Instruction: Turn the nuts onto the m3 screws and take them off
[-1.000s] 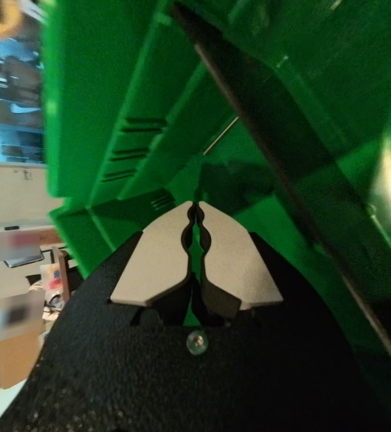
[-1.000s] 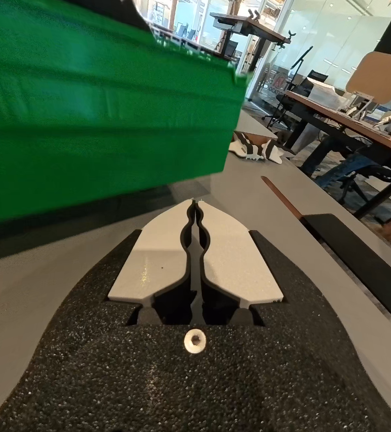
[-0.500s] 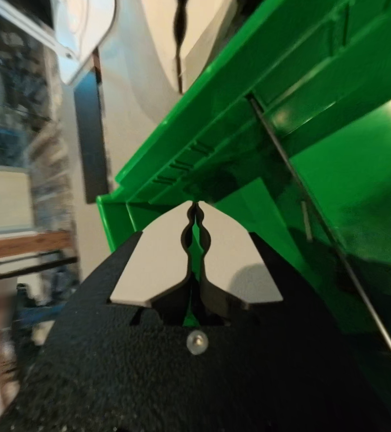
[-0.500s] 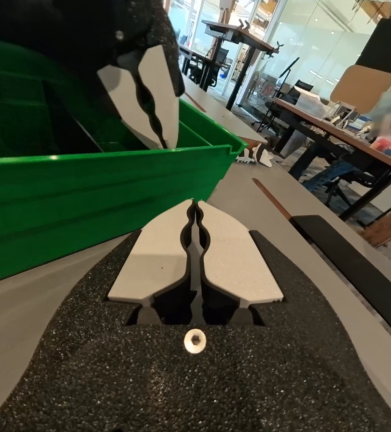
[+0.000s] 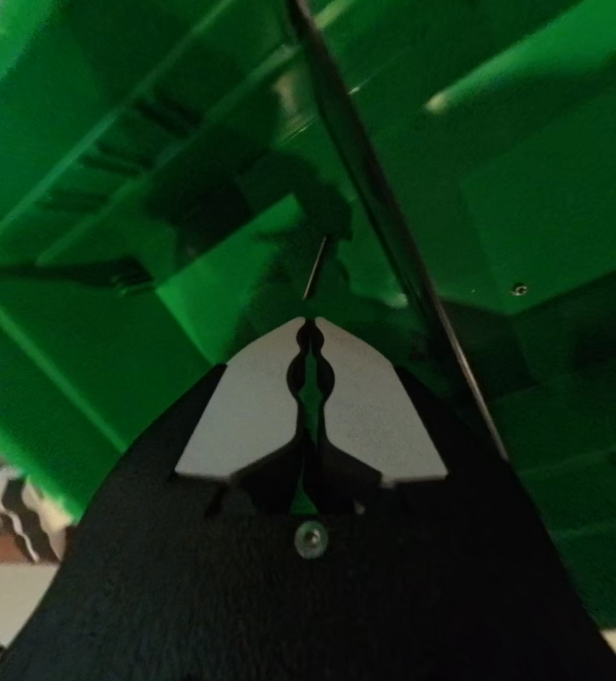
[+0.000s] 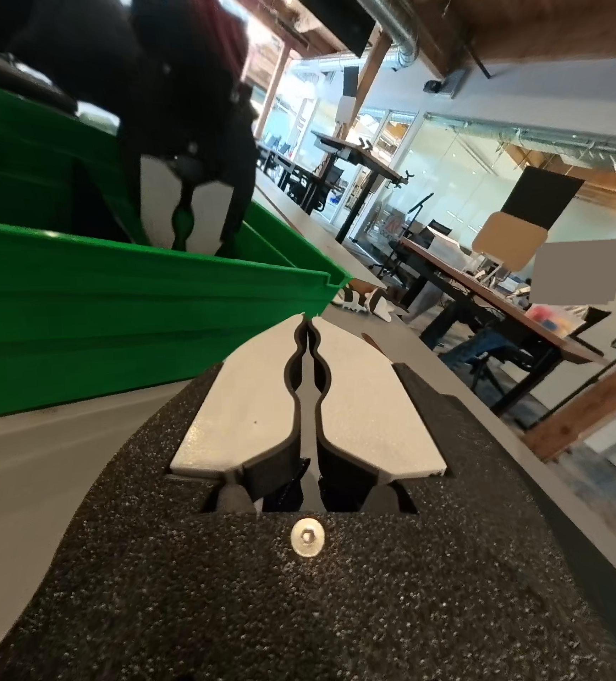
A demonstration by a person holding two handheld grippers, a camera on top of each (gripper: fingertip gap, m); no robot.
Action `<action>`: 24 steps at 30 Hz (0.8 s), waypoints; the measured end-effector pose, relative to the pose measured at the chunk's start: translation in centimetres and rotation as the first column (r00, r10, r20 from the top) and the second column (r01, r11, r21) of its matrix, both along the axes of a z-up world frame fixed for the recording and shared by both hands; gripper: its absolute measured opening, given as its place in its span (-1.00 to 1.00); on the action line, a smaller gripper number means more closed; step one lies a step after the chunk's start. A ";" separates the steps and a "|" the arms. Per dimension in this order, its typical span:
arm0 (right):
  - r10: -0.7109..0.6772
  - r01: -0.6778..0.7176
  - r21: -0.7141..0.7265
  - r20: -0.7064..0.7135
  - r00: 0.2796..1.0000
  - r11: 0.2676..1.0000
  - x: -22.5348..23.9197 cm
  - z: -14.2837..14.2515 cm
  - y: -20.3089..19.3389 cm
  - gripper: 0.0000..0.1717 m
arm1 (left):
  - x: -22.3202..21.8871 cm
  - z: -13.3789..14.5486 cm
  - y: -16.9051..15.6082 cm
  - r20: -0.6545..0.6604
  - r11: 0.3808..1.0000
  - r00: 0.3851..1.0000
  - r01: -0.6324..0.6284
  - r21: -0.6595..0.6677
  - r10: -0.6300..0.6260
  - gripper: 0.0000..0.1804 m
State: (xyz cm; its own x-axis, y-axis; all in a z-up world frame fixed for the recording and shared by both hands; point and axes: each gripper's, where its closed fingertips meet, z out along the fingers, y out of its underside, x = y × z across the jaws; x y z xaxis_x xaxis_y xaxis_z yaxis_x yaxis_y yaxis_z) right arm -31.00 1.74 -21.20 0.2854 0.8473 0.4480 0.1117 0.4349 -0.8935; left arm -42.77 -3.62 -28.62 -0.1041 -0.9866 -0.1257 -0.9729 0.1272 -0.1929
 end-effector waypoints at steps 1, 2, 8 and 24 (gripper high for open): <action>0.001 -0.001 -0.017 -0.007 1.000 1.000 0.1 0.0 0.2 -1.00 | 0.3 -0.4 0.2 -0.001 1.000 1.000 0.023 0.005 -0.023 -1.00; 0.000 0.000 -0.037 -0.013 1.000 0.999 0.1 -0.1 0.4 -1.00 | 0.7 -0.6 0.5 0.010 0.999 0.999 0.043 0.011 -0.043 -1.00; 0.002 -0.007 -0.090 -0.048 0.999 0.996 0.5 0.1 0.6 -1.00 | 1.8 -1.9 -0.8 0.040 0.974 0.991 0.134 -0.183 -0.129 -0.79; 0.030 -0.039 -0.114 -0.076 0.997 0.993 0.5 0.4 0.3 -1.00 | 1.5 -2.5 -0.6 -0.083 0.983 0.987 0.122 -0.140 -0.134 -0.92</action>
State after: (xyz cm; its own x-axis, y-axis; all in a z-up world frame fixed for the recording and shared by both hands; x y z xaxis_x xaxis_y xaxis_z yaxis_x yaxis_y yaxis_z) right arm -30.49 2.02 -20.77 0.2840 0.9020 0.3252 0.0301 0.3306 -0.9433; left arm -41.25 -4.22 -31.13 -0.2354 -0.9716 0.0226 -0.9647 0.2307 -0.1270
